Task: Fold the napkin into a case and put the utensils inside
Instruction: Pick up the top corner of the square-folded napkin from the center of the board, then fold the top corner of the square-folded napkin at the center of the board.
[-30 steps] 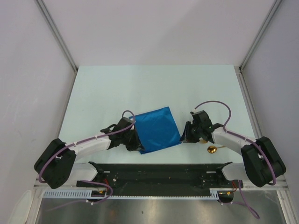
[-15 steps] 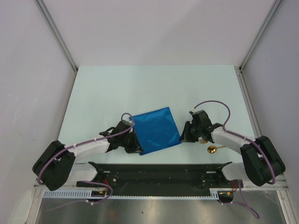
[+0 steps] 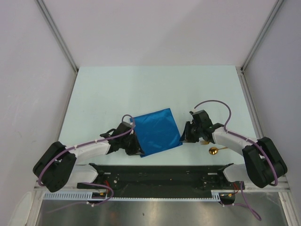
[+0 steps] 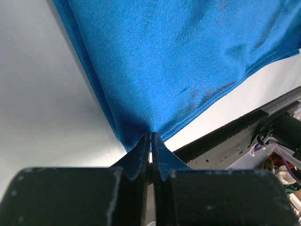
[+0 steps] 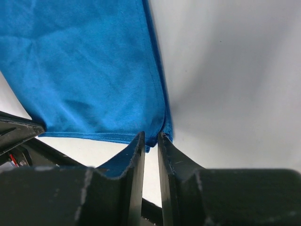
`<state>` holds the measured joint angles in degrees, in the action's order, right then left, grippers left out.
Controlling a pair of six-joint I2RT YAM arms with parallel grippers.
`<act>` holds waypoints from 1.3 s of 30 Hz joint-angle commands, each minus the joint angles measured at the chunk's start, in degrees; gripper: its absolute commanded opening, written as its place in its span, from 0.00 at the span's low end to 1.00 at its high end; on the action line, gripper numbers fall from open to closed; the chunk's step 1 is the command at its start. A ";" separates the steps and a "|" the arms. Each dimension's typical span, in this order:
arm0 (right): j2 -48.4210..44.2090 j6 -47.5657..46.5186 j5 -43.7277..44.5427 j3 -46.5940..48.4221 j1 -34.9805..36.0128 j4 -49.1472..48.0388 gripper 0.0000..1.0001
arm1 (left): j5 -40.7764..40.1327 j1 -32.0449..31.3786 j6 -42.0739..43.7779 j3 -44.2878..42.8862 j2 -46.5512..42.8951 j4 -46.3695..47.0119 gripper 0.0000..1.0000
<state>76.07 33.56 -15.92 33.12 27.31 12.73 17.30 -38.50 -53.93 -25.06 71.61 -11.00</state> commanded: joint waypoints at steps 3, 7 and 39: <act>-0.22 -0.95 0.37 2.82 0.29 0.28 0.23 | 1.24 -0.35 0.41 0.71 -0.07 1.16 0.08; 0.56 -0.87 -0.07 2.91 0.38 -0.16 0.16 | 1.24 -0.43 0.32 0.63 -0.25 1.16 0.08; 38.35 -3.24 -10.97 43.67 12.77 -6.05 0.00 | -3.94 21.62 11.39 -10.80 -9.30 -11.41 0.41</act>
<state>109.54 30.22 -24.12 69.30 38.17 8.69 11.68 -20.16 -45.56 -36.64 63.11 -22.90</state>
